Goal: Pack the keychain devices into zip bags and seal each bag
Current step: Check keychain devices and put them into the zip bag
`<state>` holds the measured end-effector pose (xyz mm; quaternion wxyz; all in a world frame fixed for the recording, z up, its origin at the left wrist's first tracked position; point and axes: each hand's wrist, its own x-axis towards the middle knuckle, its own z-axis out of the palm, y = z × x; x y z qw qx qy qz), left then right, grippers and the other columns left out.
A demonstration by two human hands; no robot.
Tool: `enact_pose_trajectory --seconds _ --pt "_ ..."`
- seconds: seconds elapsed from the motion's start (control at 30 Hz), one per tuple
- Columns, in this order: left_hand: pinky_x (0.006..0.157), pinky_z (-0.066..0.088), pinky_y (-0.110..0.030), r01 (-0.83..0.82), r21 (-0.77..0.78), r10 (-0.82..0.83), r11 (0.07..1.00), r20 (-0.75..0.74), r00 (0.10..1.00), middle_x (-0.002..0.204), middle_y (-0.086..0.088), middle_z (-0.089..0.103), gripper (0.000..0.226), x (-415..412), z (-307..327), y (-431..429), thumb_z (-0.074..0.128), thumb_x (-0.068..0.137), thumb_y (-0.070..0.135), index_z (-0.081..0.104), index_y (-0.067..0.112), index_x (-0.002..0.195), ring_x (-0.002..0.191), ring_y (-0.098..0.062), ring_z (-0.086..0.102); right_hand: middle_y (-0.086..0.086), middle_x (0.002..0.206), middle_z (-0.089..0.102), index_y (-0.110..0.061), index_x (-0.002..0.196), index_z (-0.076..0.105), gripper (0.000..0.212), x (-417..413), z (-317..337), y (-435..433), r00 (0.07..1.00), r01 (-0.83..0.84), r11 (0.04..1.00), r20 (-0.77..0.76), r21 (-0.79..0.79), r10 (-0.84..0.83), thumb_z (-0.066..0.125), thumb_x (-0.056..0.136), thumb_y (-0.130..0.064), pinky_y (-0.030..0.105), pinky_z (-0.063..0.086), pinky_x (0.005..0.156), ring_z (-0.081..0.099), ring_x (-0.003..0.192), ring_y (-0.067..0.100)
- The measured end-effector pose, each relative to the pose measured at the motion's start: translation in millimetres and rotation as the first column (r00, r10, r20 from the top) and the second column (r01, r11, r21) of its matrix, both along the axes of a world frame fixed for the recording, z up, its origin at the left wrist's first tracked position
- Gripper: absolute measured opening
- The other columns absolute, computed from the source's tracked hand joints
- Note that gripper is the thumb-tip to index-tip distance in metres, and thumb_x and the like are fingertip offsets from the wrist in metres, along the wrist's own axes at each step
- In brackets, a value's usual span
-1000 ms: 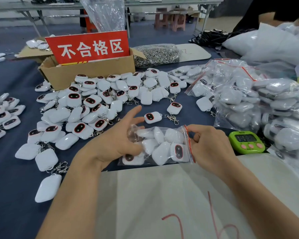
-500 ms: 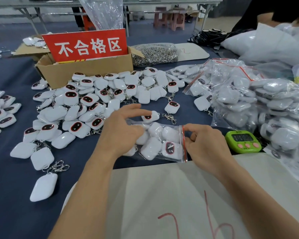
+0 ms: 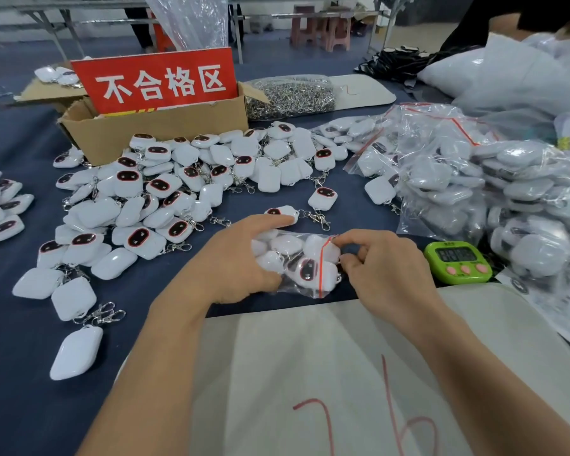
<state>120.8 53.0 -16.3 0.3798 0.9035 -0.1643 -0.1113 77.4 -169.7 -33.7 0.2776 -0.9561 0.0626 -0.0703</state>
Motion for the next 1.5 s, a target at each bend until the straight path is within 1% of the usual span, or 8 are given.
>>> enact_pose_trajectory --seconds 0.17,0.33,0.57,0.67,0.87,1.0,1.4,1.5 --pt "0.069 0.057 -0.016 -0.109 -0.207 0.084 0.972 -0.124 0.989 0.115 0.017 0.071 0.065 0 1 23 0.087 0.057 0.035 0.069 0.061 0.114 0.092 -0.004 0.068 -0.011 0.055 0.057 -0.044 0.081 0.066 0.03 0 2 -2 0.997 0.072 0.997 0.032 0.01 -0.073 0.06 0.091 -0.016 0.028 0.039 0.06 0.055 0.064 0.01" --pt "0.107 0.046 -0.028 -0.31 -0.307 0.301 0.9 -0.078 0.95 0.117 0.024 0.072 0.05 11 -9 34 0.073 0.088 0.004 0.075 0.051 0.107 0.114 0.005 0.064 -0.029 0.07 0.066 -0.041 0.08 0.073 0.018 0 4 -3 0.993 0.08 0.976 0.065 0.201 -0.094 0.068 0.089 -0.025 0.001 0.036 0.063 0.059 0.082 -0.013" --pt "0.1 0.039 -0.016 -0.179 -0.118 0.168 0.977 -0.094 0.981 0.131 0.032 0.055 0.096 8 -11 41 0.083 0.055 0.036 0.048 0.055 0.143 0.117 0.02 0.047 -0.01 0.162 0.042 -0.047 0.096 0.075 0.011 -1 10 -8 0.998 -0.017 0.982 -0.057 0.189 0.028 0.072 0.088 -0.041 0.03 0.028 0.114 0.036 0.149 0.015" --pt "0.107 0.042 -0.025 -0.116 -0.057 0.107 0.992 -0.139 0.984 0.141 0.028 0.047 0.119 6 -8 38 0.082 0.041 0.053 0.034 0.055 0.151 0.127 0.01 0.047 -0.008 0.172 0.017 -0.054 0.121 0.063 0.043 -4 16 -9 0.964 -0.162 0.969 -0.178 0.188 0.196 0.071 0.078 -0.054 0.046 0.016 0.126 0.019 0.157 0.012" --pt "0.106 0.047 -0.029 0.02 -0.007 -0.02 1.0 -0.086 0.996 0.13 0.026 0.057 0.101 3 -5 22 0.084 0.053 0.044 0.047 0.051 0.146 0.116 0.002 0.058 -0.012 0.173 0.01 -0.057 0.144 0.043 0.078 -7 21 -13 0.919 -0.316 0.945 -0.219 0.088 0.328 0.078 0.077 -0.041 0.042 0.013 0.122 0.012 0.156 0.006" --pt "0.065 0.046 -0.014 -0.048 0.013 0.049 0.999 -0.096 0.994 0.108 0.024 0.06 0.093 3 -4 14 0.081 0.053 0.035 0.053 0.051 0.141 0.078 0.005 0.06 -0.016 0.169 0.024 -0.072 0.121 0.047 0.065 -8 20 -11 0.935 -0.301 0.946 -0.158 0.123 0.318 0.077 0.073 -0.042 0.037 0.016 0.124 0.021 0.154 0.002" --pt "0.084 0.059 -0.024 -0.225 -0.391 0.135 0.892 -0.243 0.96 0.103 0.005 0.08 0.046 6 -6 33 0.069 0.089 -0.004 0.078 0.036 0.111 0.094 -0.01 0.075 -0.053 0.116 0.046 -0.065 0.108 0.053 0.045 2 0 -20 0.957 -0.284 0.953 -0.023 0.109 0.288 0.073 0.089 -0.03 -0.002 0.022 0.092 0.022 0.141 -0.016" --pt "0.089 0.057 -0.026 -0.282 -0.402 0.174 0.871 -0.284 0.943 0.11 0.003 0.079 0.04 9 -10 34 0.067 0.097 0.005 0.068 0.027 0.13 0.103 -0.012 0.074 -0.063 0.097 0.04 -0.058 0.11 0.057 0.04 5 -5 -23 0.956 -0.292 0.952 -0.018 0.09 0.294 0.074 0.09 -0.028 0.011 0.028 0.095 0.023 0.139 -0.016"
